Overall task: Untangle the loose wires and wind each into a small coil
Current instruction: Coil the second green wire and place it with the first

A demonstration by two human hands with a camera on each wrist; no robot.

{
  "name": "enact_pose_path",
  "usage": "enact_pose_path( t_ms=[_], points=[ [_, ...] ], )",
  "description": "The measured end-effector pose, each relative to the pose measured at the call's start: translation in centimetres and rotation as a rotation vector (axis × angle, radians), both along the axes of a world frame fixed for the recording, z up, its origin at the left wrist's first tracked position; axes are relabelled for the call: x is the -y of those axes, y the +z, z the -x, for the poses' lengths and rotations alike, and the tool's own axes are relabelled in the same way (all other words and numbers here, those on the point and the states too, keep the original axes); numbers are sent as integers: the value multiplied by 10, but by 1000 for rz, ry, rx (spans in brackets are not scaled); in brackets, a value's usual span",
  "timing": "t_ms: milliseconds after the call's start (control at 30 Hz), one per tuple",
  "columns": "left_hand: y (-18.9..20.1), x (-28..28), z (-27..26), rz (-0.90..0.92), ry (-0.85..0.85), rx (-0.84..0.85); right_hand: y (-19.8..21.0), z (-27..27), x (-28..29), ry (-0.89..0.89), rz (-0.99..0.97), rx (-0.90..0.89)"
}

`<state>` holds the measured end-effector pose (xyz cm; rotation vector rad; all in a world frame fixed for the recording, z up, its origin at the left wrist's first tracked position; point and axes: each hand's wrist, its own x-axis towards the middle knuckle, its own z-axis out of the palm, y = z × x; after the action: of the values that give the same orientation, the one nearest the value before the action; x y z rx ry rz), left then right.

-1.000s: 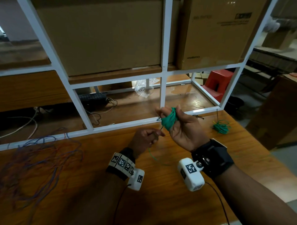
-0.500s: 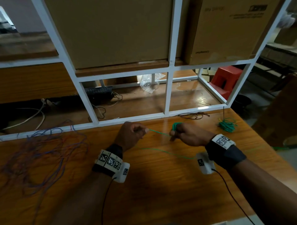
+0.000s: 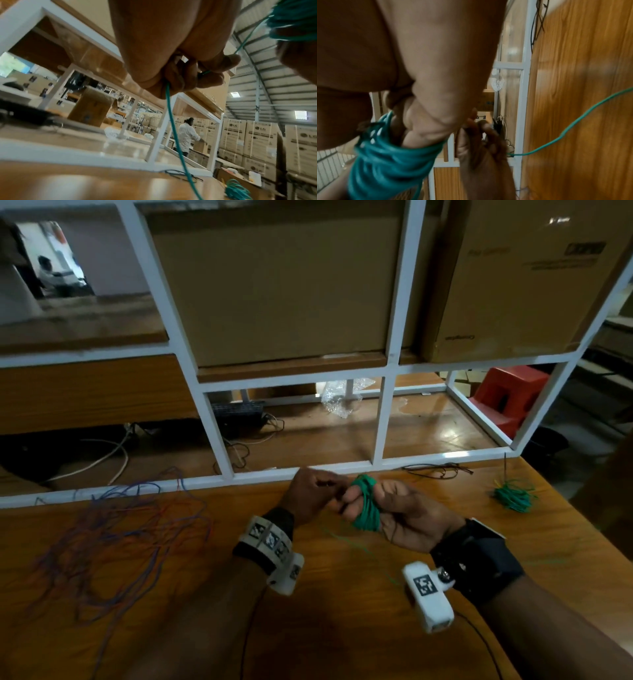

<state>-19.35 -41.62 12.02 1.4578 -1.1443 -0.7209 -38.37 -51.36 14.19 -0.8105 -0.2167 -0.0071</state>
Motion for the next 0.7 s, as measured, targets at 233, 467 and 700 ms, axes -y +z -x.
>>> enact_pose_path(
  t_ms=[233, 467, 700],
  points=[
    [-40, -6, 32, -130, 40, -148, 15, -22, 23, -711, 16, -93],
    [-65, -33, 28, -117, 125, -125, 21, -11, 70, -1119, 891, -278],
    [-21, -49, -14, 51, 159, 229, -14, 5, 59, -486, 1769, -581]
  ],
)
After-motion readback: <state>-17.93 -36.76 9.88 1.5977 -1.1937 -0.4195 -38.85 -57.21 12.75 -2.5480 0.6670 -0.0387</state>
